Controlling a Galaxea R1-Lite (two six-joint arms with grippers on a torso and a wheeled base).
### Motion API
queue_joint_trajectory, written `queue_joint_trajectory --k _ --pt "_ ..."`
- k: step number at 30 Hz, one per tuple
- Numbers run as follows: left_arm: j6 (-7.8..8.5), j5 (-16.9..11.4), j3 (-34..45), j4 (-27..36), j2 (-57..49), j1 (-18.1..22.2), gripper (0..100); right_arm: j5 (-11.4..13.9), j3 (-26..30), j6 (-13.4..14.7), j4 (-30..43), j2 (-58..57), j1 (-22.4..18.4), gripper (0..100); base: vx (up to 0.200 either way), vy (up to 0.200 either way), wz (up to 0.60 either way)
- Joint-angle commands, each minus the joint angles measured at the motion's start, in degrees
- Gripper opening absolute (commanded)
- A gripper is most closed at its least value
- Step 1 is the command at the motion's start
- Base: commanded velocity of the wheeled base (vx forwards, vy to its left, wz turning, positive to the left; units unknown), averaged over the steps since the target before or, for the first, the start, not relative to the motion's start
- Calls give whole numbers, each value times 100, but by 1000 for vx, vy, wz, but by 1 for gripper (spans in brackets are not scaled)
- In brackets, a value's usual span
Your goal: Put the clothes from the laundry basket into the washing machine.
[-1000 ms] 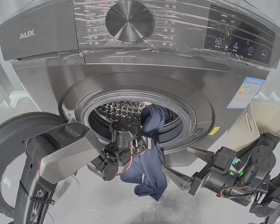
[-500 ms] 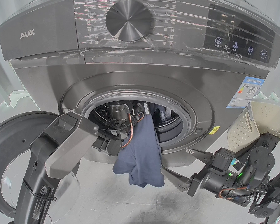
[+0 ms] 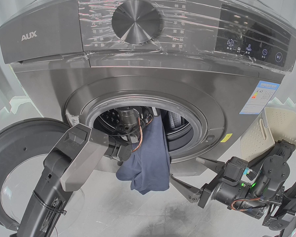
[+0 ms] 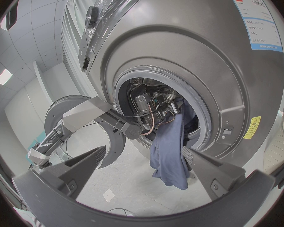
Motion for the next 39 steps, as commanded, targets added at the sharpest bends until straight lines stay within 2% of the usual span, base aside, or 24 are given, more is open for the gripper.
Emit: queue_joint_trajectory --k 1,6,10,16,18,23,29,32,36,37,39 --pt "-99 4 572 84 -311 -62 100 1 2 -3 -1 10 -3 100 0 0 0" --pt "-134 -110 1873 647 -1321 -62 100 1 2 -3 -1 1 -3 100 0 0 0" --pt "-134 -207 2347 682 -1603 -62 100 1 2 6 -1 10 5 100 0 0 0" --pt "-116 -541 3613 708 -2095 -246 100 -7 2 6 -1 -8 32 100 0 0 0" --pt "-63 -655 4043 743 -2121 -326 100 -7 2 6 -1 -8 32 100 0 0 0" --pt "-37 -690 4272 629 -1893 -431 100 -7 2 6 -1 -8 49 100 0 0 0" --pt "-28 -690 4167 471 -1585 -440 100 -7 2 6 -1 -16 85 100 0 0 0" --pt "86 -664 3973 436 -1339 -422 100 -7 2 -3 -1 -25 85 100 0 0 0" --pt "95 -620 3736 453 -1198 -361 100 -7 2 -3 -1 -43 85 100 0 0 0" --pt "95 -620 3736 453 -1198 -361 0 -7 -7 -3 -1 -43 85 100 0 0 0" --pt "95 -620 3718 462 -1189 -361 0 -7 -7 -12 -1 -51 85 100 0 0 0"
